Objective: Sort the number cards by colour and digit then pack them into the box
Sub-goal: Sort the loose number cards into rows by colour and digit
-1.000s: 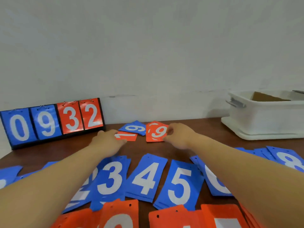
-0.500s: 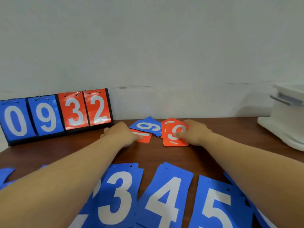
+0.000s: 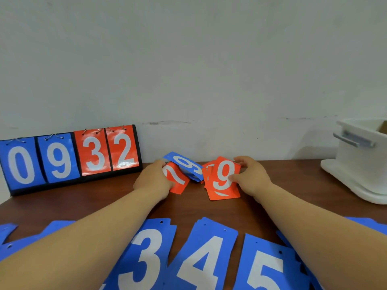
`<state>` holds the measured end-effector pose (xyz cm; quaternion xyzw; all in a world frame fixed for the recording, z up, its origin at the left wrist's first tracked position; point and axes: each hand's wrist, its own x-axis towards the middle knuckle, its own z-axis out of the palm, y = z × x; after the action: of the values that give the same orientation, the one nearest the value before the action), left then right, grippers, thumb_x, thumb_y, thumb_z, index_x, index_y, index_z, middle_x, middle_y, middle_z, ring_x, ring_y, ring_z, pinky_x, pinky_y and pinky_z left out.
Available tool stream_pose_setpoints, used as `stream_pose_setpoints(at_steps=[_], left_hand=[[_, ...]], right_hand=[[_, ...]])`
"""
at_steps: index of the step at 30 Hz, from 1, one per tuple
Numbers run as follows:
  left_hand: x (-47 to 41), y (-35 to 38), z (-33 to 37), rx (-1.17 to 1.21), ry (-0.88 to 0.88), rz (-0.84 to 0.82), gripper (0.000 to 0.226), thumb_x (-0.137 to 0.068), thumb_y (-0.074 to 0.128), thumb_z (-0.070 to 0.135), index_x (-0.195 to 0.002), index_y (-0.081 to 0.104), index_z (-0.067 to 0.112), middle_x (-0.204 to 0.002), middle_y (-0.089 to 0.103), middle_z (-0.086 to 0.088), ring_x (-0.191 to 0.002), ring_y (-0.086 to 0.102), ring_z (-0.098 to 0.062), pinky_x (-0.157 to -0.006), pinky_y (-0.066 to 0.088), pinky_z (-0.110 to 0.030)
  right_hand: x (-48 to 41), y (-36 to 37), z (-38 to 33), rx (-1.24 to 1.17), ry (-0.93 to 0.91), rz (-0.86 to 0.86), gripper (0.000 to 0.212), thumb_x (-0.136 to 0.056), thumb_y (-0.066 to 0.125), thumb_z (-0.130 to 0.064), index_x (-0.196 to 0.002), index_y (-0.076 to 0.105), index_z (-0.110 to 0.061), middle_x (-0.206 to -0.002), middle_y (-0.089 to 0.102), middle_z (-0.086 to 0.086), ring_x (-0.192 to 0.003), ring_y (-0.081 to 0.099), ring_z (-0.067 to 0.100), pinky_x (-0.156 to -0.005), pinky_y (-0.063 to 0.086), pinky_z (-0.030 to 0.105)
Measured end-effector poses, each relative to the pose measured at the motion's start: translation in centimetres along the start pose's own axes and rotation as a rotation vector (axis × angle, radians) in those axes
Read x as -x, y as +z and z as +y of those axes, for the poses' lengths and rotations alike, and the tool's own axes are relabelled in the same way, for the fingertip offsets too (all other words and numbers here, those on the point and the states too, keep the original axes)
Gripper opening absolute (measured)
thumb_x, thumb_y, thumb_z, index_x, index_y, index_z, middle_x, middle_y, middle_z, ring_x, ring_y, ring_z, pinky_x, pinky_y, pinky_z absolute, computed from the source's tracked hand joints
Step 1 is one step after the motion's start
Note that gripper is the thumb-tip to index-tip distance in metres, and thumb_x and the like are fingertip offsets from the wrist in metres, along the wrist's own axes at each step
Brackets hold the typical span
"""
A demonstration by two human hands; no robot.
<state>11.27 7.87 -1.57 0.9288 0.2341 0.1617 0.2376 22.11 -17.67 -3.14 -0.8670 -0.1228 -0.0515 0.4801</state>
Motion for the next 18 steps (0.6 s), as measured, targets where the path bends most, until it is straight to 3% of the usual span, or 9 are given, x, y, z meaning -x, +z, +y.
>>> stream_pose_setpoints(at_steps=[4, 7, 10, 14, 18], left_hand=[[0.2, -0.7, -0.3, 0.125, -0.022, 0.094, 0.069, -0.080, 0.083, 0.016, -0.139, 0.049, 0.027, -0.136, 0.052, -0.009, -0.099, 0.056, -0.021, -0.079, 0.049, -0.029], [0.8, -2.0, -0.7, 0.295, -0.096, 0.126, 0.079, -0.074, 0.087, 0.015, -0.141, 0.047, 0.031, -0.140, 0.046, -0.013, -0.102, 0.058, -0.027, -0.087, 0.054, -0.036], [2.0, -3.6, -1.3, 0.452, -0.116, 0.180, 0.077, -0.072, 0.088, 0.012, -0.136, 0.052, 0.033, -0.139, 0.050, -0.011, -0.111, 0.058, -0.029, -0.093, 0.055, -0.042], [4.7, -6.5, -1.4, 0.636, -0.121, 0.232, 0.063, -0.074, 0.088, 0.010, -0.128, 0.059, 0.025, -0.131, 0.056, -0.008, -0.111, 0.058, -0.027, -0.089, 0.055, -0.041], [9.9, -10.2, -0.8, 0.838, -0.105, 0.219, 0.059, -0.071, 0.088, 0.006, -0.118, 0.061, 0.031, -0.123, 0.060, -0.002, -0.107, 0.061, -0.024, -0.088, 0.057, -0.043]], right_hand=[[-0.1, -0.1, 0.2, -0.037, 0.019, 0.025, 0.070, -0.076, 0.083, -0.011, -0.138, 0.054, -0.026, -0.136, 0.059, 0.005, -0.114, 0.063, 0.025, -0.097, 0.055, 0.043], [0.0, -0.5, -0.1, -0.024, 0.064, 0.051, 0.069, -0.078, 0.083, -0.012, -0.138, 0.053, -0.028, -0.140, 0.053, 0.007, -0.118, 0.061, 0.028, -0.096, 0.056, 0.046], [0.4, -1.3, -1.1, -0.059, 0.097, 0.054, 0.054, -0.081, 0.079, -0.006, -0.129, 0.061, -0.022, -0.137, 0.058, 0.009, -0.118, 0.061, 0.028, -0.097, 0.055, 0.043], [3.2, -2.2, -4.4, -0.085, 0.087, 0.037, 0.031, -0.082, 0.072, 0.003, -0.104, 0.070, -0.020, -0.127, 0.065, 0.011, -0.107, 0.064, 0.025, -0.092, 0.055, 0.033], [8.8, -3.8, -9.8, -0.130, -0.026, 0.022, 0.034, -0.081, 0.067, 0.006, -0.105, 0.072, -0.018, -0.099, 0.071, 0.003, -0.078, 0.066, 0.016, -0.072, 0.057, 0.026]])
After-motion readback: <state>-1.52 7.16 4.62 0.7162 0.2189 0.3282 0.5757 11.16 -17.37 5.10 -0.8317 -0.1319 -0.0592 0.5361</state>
